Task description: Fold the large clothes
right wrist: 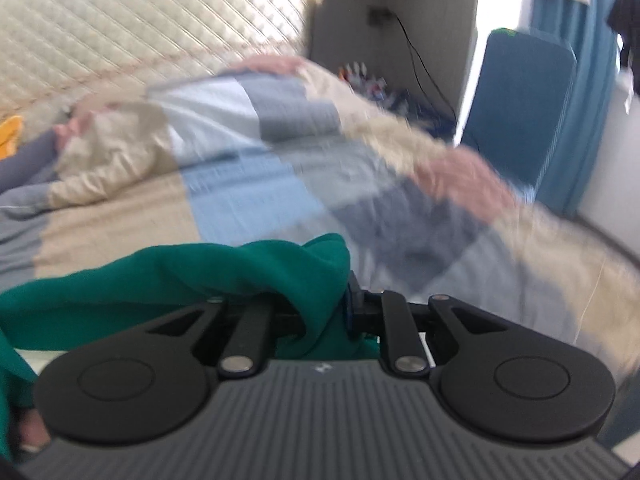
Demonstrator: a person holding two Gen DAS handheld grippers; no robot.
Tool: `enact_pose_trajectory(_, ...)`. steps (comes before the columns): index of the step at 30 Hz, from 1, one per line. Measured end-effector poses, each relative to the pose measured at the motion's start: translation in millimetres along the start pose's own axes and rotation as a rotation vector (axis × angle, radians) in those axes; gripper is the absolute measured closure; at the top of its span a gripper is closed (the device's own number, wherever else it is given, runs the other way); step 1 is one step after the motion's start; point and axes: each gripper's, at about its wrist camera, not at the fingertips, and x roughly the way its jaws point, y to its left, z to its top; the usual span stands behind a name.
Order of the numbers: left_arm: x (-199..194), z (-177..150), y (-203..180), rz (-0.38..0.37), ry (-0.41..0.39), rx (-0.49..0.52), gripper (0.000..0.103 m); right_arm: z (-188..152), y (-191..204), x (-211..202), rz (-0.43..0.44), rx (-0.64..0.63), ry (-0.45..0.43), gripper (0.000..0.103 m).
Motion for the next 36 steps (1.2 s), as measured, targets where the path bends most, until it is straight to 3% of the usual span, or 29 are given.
enact_pose_trajectory(4, -13.7, -39.2, 18.9, 0.042, 0.017, -0.014, 0.029, -28.2, 1.2, 9.8, -0.036, -0.03, -0.011, 0.085)
enact_pose_trajectory(8, -23.6, -65.5, 35.6, -0.028, 0.019, -0.143, 0.027, -33.5, -4.7, 6.0, -0.004, -0.023, -0.016, 0.084)
enact_pose_trajectory(11, -26.1, -72.9, 22.3, -0.076, 0.036, -0.14, 0.03, -30.3, -8.1, 2.2, 0.026, -0.062, 0.028, 0.084)
enact_pose_trajectory(12, -26.0, -73.0, 15.9, -0.098, 0.044, -0.13, 0.035, -29.1, -9.6, -1.8, 0.034, -0.067, 0.033, 0.084)
enact_pose_trajectory(14, -26.2, -74.6, 5.0, -0.095, 0.067, -0.1, 0.065, -25.3, -13.6, -11.2, 0.059, -0.063, 0.024, 0.084)
enact_pose_trajectory(16, -27.8, -72.4, -0.7, -0.092, 0.085, -0.054, 0.076, -20.8, -17.0, -19.3, 0.083, -0.075, 0.004, 0.084)
enact_pose_trajectory(19, -42.8, -52.3, -7.1, -0.01, 0.02, 0.025, 0.08, -11.7, -21.3, -27.4, 0.098, -0.091, -0.007, 0.084)
enact_pose_trajectory(22, -55.5, -6.3, 5.8, 0.063, -0.07, -0.071, 0.08, 4.8, -25.5, -37.2, 0.129, -0.083, -0.061, 0.085)
enact_pose_trajectory(25, -60.8, 44.9, 5.5, 0.22, -0.205, -0.069, 0.081, 26.6, -25.8, -43.0, 0.146, -0.078, -0.1, 0.085)
enact_pose_trajectory(28, -61.0, 96.5, 2.3, 0.363, -0.37, -0.054, 0.081, 47.3, -20.1, -40.2, 0.123, -0.097, -0.128, 0.085)
enact_pose_trajectory(30, -52.8, 125.1, 2.1, 0.437, -0.435, -0.05, 0.081, 55.6, -14.0, -31.1, 0.1, -0.114, -0.138, 0.085)
enact_pose_trajectory(33, -20.4, 153.9, 1.8, 0.496, -0.437, -0.045, 0.081, 54.8, -5.3, -7.7, 0.057, -0.11, -0.116, 0.085)
enact_pose_trajectory(36, 24.1, 161.3, 2.8, 0.562, -0.416, -0.027, 0.081, 37.6, 0.6, 25.5, 0.013, -0.09, -0.062, 0.084)
